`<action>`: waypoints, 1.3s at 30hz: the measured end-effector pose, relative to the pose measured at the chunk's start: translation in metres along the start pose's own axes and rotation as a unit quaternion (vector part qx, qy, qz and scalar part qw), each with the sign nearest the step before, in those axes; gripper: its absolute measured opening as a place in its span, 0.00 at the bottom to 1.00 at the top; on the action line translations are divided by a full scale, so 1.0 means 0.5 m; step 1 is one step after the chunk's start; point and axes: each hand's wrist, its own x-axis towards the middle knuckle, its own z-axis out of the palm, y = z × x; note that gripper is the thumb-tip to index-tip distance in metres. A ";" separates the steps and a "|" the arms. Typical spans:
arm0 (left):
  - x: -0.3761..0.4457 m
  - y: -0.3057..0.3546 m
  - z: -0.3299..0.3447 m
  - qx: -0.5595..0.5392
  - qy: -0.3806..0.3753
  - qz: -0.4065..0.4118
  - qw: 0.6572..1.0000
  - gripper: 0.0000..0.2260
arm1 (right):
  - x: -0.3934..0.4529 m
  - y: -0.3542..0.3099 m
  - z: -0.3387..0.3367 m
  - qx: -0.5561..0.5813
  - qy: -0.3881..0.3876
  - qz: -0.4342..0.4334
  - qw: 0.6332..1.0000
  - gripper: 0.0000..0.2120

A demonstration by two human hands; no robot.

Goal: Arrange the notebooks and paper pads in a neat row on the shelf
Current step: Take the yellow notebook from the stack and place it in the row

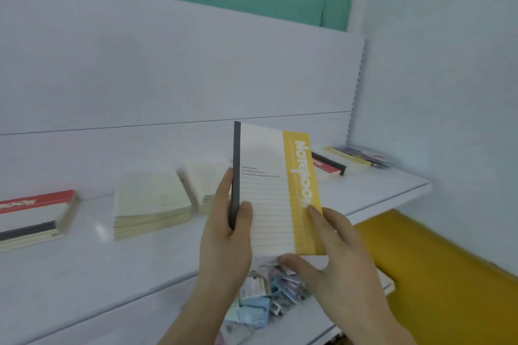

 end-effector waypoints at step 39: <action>0.474 -0.213 0.790 0.574 -0.258 0.090 0.772 0.26 | 0.631 0.859 0.084 0.004 -0.123 -0.129 0.984 0.30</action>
